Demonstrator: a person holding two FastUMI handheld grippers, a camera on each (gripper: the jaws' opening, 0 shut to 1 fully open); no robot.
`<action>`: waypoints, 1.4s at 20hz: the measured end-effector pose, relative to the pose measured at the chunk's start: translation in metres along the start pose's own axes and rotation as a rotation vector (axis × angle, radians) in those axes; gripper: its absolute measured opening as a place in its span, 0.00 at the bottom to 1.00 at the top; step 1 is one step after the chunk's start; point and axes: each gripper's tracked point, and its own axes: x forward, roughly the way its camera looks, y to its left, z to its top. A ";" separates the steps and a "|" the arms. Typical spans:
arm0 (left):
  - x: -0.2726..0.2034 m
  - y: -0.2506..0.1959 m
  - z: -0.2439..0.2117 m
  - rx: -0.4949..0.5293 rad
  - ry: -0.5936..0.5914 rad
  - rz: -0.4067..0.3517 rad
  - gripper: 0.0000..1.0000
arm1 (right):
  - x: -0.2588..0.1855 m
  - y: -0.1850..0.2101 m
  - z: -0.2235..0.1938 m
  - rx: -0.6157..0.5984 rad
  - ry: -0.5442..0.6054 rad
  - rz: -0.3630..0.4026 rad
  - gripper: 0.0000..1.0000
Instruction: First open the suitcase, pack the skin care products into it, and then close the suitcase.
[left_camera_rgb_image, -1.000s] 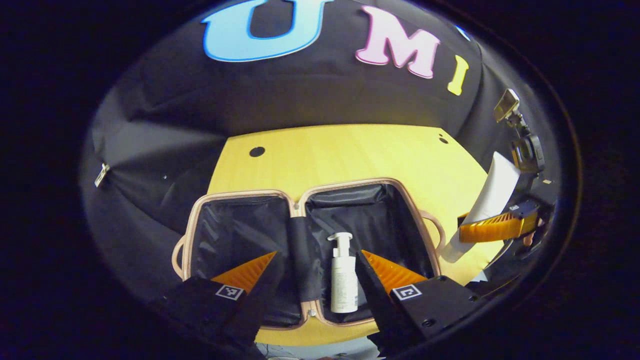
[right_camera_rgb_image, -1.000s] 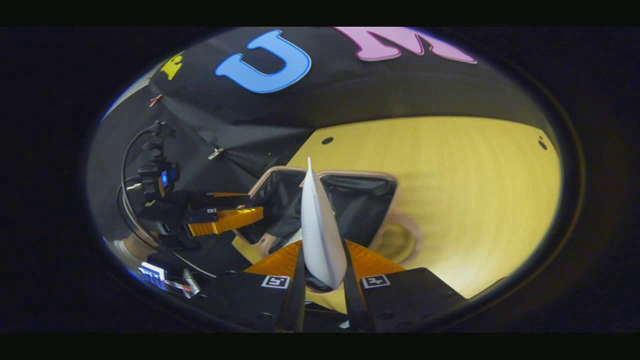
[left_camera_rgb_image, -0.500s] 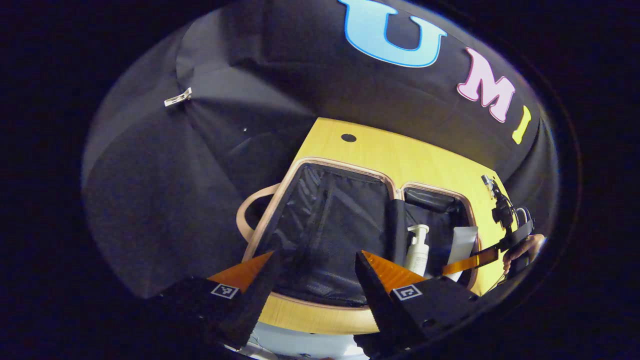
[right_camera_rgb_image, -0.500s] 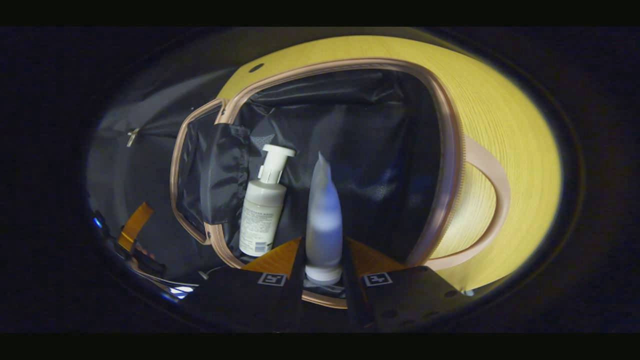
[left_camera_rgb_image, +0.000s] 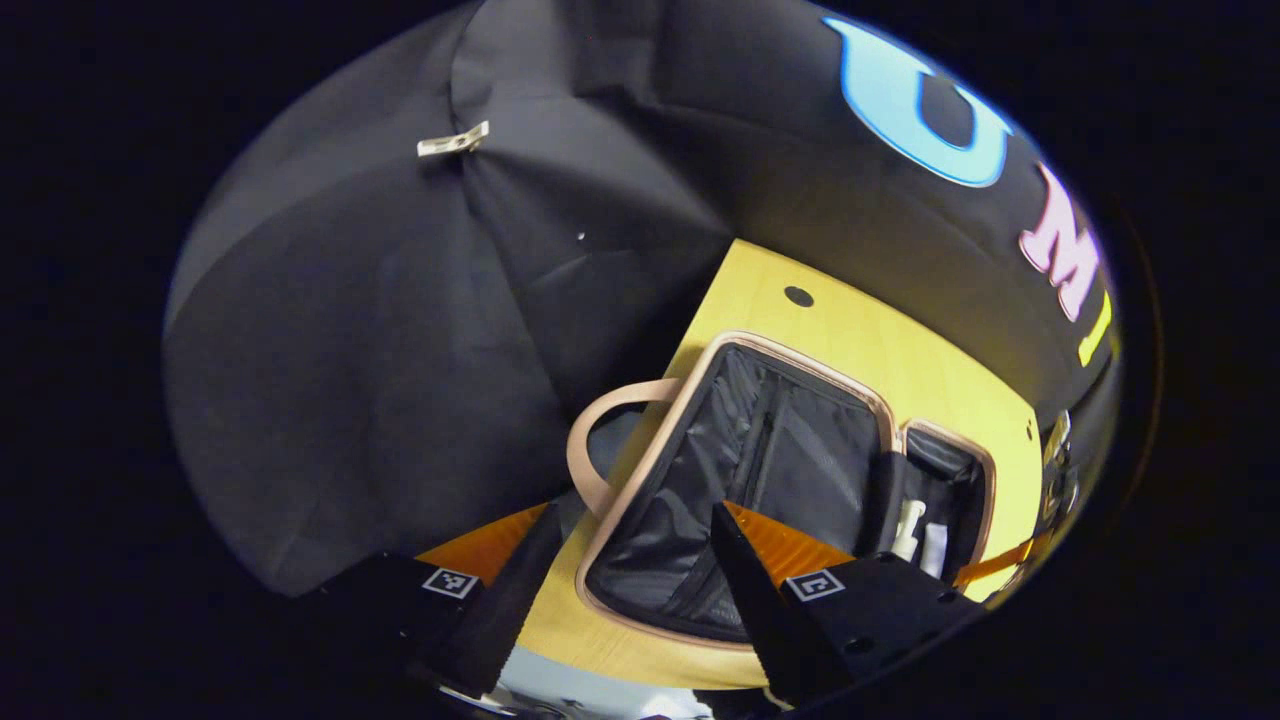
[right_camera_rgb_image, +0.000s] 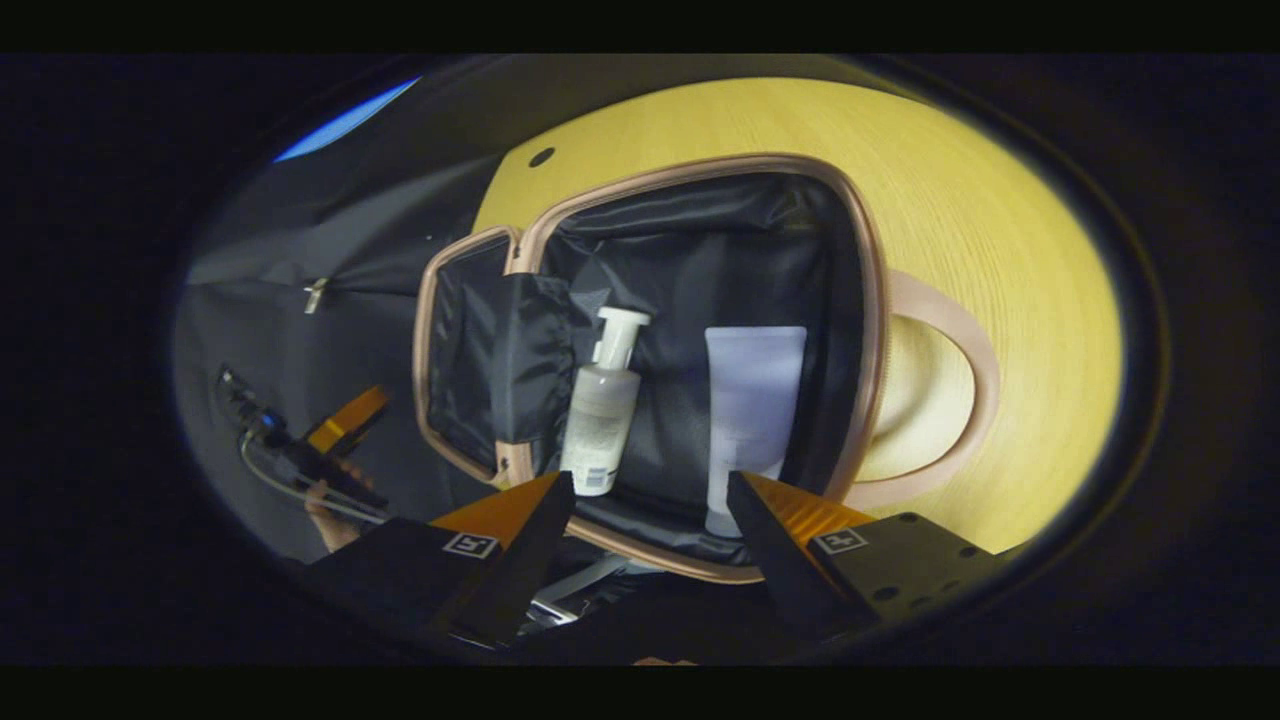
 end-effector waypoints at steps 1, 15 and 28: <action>0.009 0.012 0.015 -0.008 -0.010 0.023 0.96 | -0.013 0.000 0.013 -0.015 -0.061 0.025 0.96; 0.126 0.073 0.010 0.089 0.296 0.236 0.90 | -0.087 -0.087 0.000 -0.001 -0.191 -0.010 0.96; 0.111 0.030 0.039 0.226 0.212 0.123 0.16 | -0.097 -0.098 0.006 0.067 -0.245 0.010 0.96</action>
